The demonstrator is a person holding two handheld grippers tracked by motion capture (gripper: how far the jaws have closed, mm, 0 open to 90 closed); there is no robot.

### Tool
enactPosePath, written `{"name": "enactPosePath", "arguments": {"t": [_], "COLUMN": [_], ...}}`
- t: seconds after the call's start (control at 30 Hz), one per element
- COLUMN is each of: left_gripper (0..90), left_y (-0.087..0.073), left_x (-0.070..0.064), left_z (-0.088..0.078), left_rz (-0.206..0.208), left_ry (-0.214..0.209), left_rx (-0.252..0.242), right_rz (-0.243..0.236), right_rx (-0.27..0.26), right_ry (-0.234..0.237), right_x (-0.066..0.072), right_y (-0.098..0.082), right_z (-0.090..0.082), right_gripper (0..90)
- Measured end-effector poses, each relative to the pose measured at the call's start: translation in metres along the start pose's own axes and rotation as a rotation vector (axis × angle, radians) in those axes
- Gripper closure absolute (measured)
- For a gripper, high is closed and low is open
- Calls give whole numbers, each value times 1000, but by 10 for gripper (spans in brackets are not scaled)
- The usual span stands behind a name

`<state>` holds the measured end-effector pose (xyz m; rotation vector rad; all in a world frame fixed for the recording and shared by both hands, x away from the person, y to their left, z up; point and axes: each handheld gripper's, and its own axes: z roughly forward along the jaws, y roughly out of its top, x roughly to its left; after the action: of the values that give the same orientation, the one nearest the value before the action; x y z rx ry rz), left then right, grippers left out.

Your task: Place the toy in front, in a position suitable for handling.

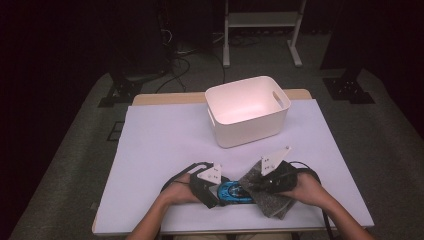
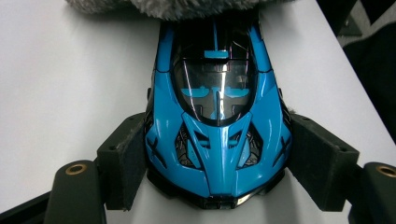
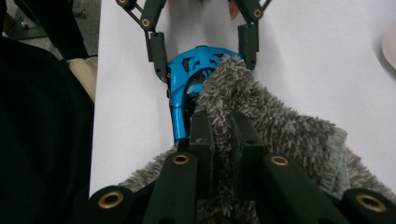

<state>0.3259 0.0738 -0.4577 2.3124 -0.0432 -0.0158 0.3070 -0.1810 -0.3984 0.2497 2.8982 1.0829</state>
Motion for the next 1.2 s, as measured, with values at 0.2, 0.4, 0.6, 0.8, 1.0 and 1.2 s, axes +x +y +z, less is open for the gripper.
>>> {"name": "enactPosePath", "arguments": {"t": [0.2,0.4,0.6,0.8,1.0,1.2], "left_gripper": [263,257,204,255,253,194], "left_y": [-1,2,1,-1,-2,-4], "left_x": [-1,-3,-2,-3,-2,-2], "left_z": [0,0,-4,-5,-5,-5], "left_rz": [8,1,-31,2,-2,-19], "left_ry": [-5,14,29,20,17,37], "left_rx": [-7,27,46,27,25,61], "right_rz": [-23,16,67,34,7,21], "right_rx": [40,66,52,66,66,68], "right_ry": [-11,-35,-65,-45,-15,-9], "right_x": [2,-4,-10,-11,-17,-22], "right_y": [1,-15,-29,-18,1,-2], "right_z": [4,-4,-18,-8,12,11], "right_gripper": [803,805,805,804,804,804]}}
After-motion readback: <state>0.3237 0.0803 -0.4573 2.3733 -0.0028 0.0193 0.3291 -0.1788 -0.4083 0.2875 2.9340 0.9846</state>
